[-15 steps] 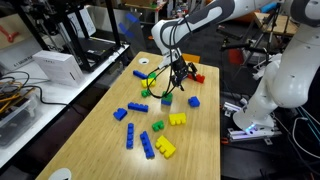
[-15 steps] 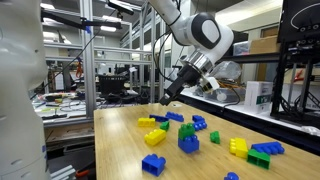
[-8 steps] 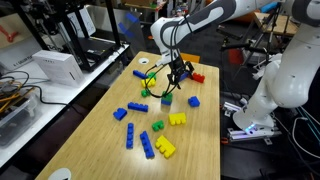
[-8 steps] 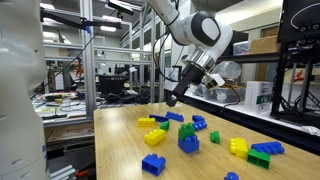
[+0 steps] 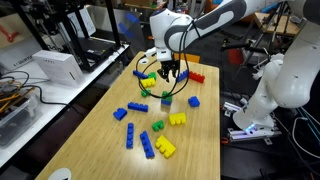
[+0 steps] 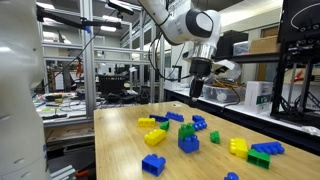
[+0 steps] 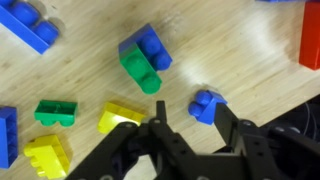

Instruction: Pick up the green block from the table and put it on the blue block

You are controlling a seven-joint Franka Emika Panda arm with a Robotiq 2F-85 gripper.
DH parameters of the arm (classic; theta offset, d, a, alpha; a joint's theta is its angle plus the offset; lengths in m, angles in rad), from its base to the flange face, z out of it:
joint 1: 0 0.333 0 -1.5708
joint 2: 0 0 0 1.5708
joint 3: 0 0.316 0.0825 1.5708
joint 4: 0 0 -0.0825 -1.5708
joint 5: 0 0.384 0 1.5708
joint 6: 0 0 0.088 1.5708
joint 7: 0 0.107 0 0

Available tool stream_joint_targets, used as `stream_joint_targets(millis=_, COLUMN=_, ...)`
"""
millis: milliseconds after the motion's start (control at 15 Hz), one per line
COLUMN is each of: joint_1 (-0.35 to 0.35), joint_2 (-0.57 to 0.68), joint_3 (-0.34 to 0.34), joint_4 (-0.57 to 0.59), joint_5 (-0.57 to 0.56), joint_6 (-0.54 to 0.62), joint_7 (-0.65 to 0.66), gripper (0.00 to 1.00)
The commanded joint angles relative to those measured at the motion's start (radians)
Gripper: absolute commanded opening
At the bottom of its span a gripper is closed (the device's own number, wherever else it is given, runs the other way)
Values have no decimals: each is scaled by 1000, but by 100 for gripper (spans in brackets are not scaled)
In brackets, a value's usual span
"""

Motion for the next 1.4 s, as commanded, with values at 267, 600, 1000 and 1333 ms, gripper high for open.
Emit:
stream_joint_targets(millis=267, joint_1=45, joint_2=-65, joint_3=-10, joint_4=-191, joint_5=-103, joint_6=395, joint_7=22, gripper=0)
stream_joint_targets(millis=600, joint_1=52, joint_2=-97, joint_3=-12, joint_4=-273, joint_5=-104, joint_6=497, joint_7=38, gripper=0)
stream_joint_targets(millis=1000, joint_1=54, joint_2=-124, joint_3=-18, joint_4=-340, joint_5=-92, joint_6=557, joint_7=22, gripper=0)
stream_joint_targets(millis=1333, joint_1=56, joint_2=-123, joint_3=-19, joint_4=-377, joint_5=-85, joint_6=593, joint_7=10, gripper=0)
